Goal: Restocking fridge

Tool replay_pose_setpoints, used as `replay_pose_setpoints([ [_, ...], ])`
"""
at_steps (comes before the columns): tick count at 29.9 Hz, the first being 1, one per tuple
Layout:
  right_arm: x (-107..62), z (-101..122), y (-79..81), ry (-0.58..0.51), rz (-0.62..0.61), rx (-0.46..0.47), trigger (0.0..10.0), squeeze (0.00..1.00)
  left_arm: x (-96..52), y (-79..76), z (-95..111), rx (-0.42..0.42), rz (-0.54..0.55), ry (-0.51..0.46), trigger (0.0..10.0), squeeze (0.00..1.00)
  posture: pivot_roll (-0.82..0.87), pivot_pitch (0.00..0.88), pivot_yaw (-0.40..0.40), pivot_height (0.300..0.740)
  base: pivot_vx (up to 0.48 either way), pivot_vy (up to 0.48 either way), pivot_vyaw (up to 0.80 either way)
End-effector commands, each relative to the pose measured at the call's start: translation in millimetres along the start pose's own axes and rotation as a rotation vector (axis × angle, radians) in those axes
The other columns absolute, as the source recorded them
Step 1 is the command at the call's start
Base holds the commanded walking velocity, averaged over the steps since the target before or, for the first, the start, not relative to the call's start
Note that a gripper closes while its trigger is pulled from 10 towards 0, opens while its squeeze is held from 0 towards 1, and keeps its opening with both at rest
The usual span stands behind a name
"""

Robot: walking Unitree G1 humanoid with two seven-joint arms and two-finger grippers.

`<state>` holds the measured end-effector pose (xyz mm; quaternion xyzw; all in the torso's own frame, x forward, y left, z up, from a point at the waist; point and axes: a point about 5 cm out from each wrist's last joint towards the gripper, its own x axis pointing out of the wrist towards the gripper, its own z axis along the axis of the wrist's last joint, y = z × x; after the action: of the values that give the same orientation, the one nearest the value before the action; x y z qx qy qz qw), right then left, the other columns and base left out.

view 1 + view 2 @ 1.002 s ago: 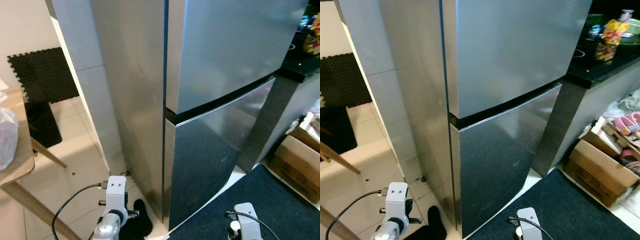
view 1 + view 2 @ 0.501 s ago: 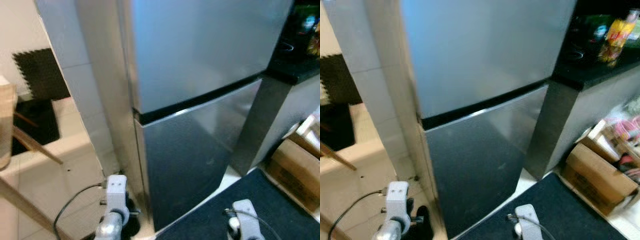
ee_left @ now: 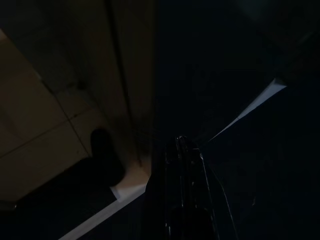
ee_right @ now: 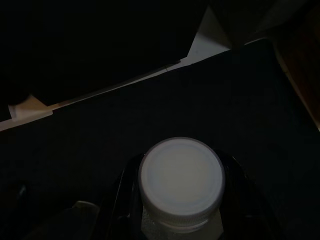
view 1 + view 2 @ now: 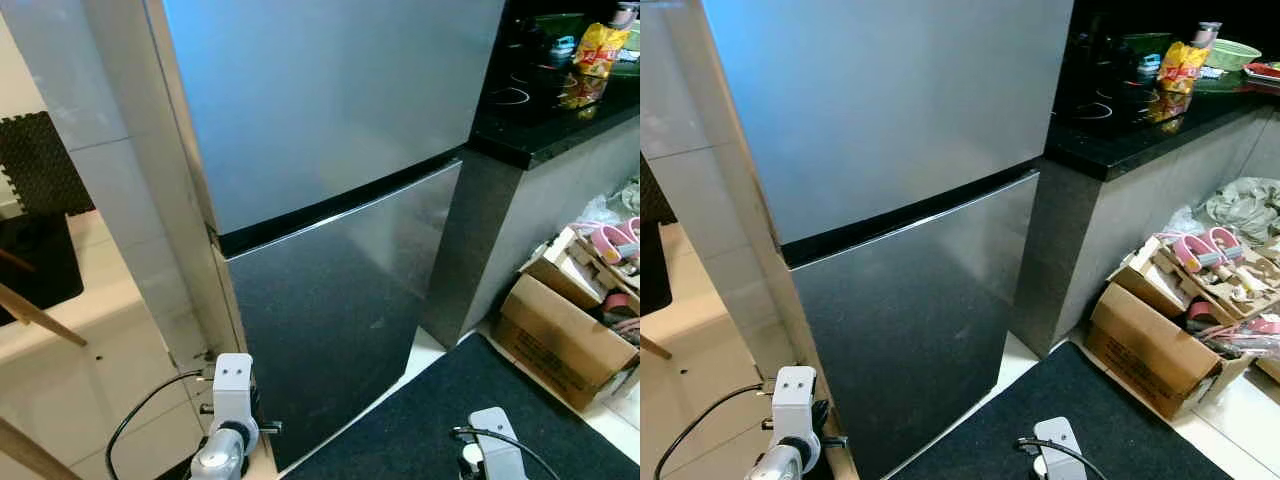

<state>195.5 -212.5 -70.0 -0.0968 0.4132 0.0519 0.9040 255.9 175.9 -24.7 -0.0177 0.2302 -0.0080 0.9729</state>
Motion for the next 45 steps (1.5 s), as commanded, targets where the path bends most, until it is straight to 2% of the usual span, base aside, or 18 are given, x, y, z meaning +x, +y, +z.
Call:
replay_pose_setpoints([
  [1, 0.9, 6.4, -0.7, -0.032, -0.003, -0.011, 10.0, 0.0, -1.9, 4.0, -1.9, 0.017, 0.008, -0.003, 10.0, 0.0, -0.01, 0.0, -0.013, 0.726, 0.0, 0.0, 0.0],
  [4, 1.0, 6.8, -0.7, -0.034, -0.004, -0.011, 10.0, 0.0, 0.2, 6.2, 6.9, 0.03, 0.024, -0.048, 10.0, 0.0, -0.01, 0.0, -0.012, 0.726, 0.0, 0.0, 0.0],
  [5, 1.0, 7.1, -0.8, -0.035, -0.004, -0.011, 10.0, 0.0, 2.9, 11.8, 18.4, 0.012, 0.07, -0.101, 10.0, 0.0, -0.01, 0.0, -0.012, 0.726, 0.0, 0.0, 0.0],
  [6, 0.9, 7.3, -1.1, -0.037, -0.006, -0.011, 10.0, 0.0, 6.6, 24.6, 37.5, -0.018, 0.166, -0.175, 6.1, 0.0, -0.01, 0.0, -0.007, 0.726, 0.0, 0.0, 0.0],
  [8, 0.9, 7.1, -1.2, -0.037, -0.007, -0.01, 10.0, 0.0, 7.7, 30.0, 43.9, -0.025, 0.205, -0.194, 6.1, 0.0, -0.01, 0.0, -0.007, 0.726, 0.0, 0.0, 0.0],
  [9, 0.7, 6.6, -1.1, -0.037, -0.007, -0.009, 10.0, 0.0, 9.5, 35.5, 52.5, -0.034, 0.23, -0.216, 0.0, 0.0, -0.02, 0.003, 0.001, 0.726, 0.0, 0.0, 0.0],
  [12, -0.6, 2.6, -1.7, -0.033, -0.014, -0.001, 10.0, 0.0, 15.4, 48.2, 87.0, -0.032, 0.254, -0.314, 0.0, 0.0, -0.03, 0.008, 0.011, 0.726, 0.0, 0.0, 0.0],
  [20, -4.9, -9.4, -4.7, -0.016, -0.032, 0.016, 10.0, 0.0, 20.5, 62.7, 119.3, -0.043, 0.268, -0.364, 0.0, 0.0, -0.06, 0.034, 0.039, 0.726, 0.0, 0.0, 0.0],
  [21, -5.4, -10.4, -5.7, -0.015, -0.035, 0.017, 10.0, 0.0, 23.2, 60.0, 124.8, -0.032, 0.235, -0.362, 2.9, 0.0, -0.06, 0.034, 0.039, 0.726, 0.0, 0.0, 0.0],
  [22, -5.8, -10.9, -6.8, -0.015, -0.04, 0.018, 10.0, 0.0, 25.2, 57.7, 129.7, -0.022, 0.212, -0.362, 4.3, 0.0, -0.07, 0.041, 0.043, 0.726, 0.0, 0.0, 0.0],
  [23, -5.8, -10.9, -6.8, -0.015, -0.04, 0.018, 10.0, 0.0, 25.2, 57.7, 129.7, -0.022, 0.212, -0.362, 4.3, 0.0, -0.07, 0.041, 0.043, 0.726, 0.0, 0.0, 0.0],
  [24, -6.5, -11.9, -8.6, -0.015, -0.046, 0.02, 10.0, 0.0, 28.3, 53.6, 137.5, -0.027, 0.174, -0.366, 10.0, 0.0, -0.08, 0.047, 0.046, 0.726, 0.0, 0.0, 0.0],
  [26, -7.0, -12.5, -10.1, -0.015, -0.051, 0.021, 10.0, 0.0, 30.2, 50.8, 142.8, -0.031, 0.15, -0.369, 10.0, 0.0, -0.08, 0.052, 0.048, 0.726, 0.0, 0.0, 0.0],
  [34, -14.8, -22.3, -25.6, -0.019, -0.093, 0.031, 10.0, 0.0, 42.1, 20.8, 200.1, -0.033, -0.083, -0.397, 10.0, 0.0, -0.14, 0.101, 0.071, 0.726, 0.0, 0.0, 0.0],
  [39, -17.0, -25.3, -28.2, -0.023, -0.106, 0.038, 10.0, 0.0, 41.8, 12.0, 212.1, -0.015, -0.211, -0.405, 10.0, 0.0, -0.15, 0.107, 0.08, 0.726, 0.0, 0.0, 0.0],
  [42, -17.3, -25.7, -28.5, -0.024, -0.107, 0.039, 10.0, 0.0, 41.7, 11.0, 213.5, -0.011, -0.232, -0.404, 10.0, 0.0, -0.15, 0.107, 0.08, 0.726, 0.0, 0.0, 0.0],
  [43, -17.8, -27.4, -27.3, -0.022, -0.107, 0.04, 10.0, 0.0, 40.3, 11.1, 214.4, 0.001, -0.307, -0.395, 10.0, 0.0, -0.15, 0.109, 0.075, 0.726, 0.0, 0.0, 0.0],
  [45, -18.1, -28.1, -26.8, -0.02, -0.106, 0.039, 10.0, 0.0, 39.5, 12.0, 214.0, 0.005, -0.34, -0.391, 10.0, 0.01, -0.15, 0.11, 0.072, 0.726, 0.0, 0.0, 0.0],
])
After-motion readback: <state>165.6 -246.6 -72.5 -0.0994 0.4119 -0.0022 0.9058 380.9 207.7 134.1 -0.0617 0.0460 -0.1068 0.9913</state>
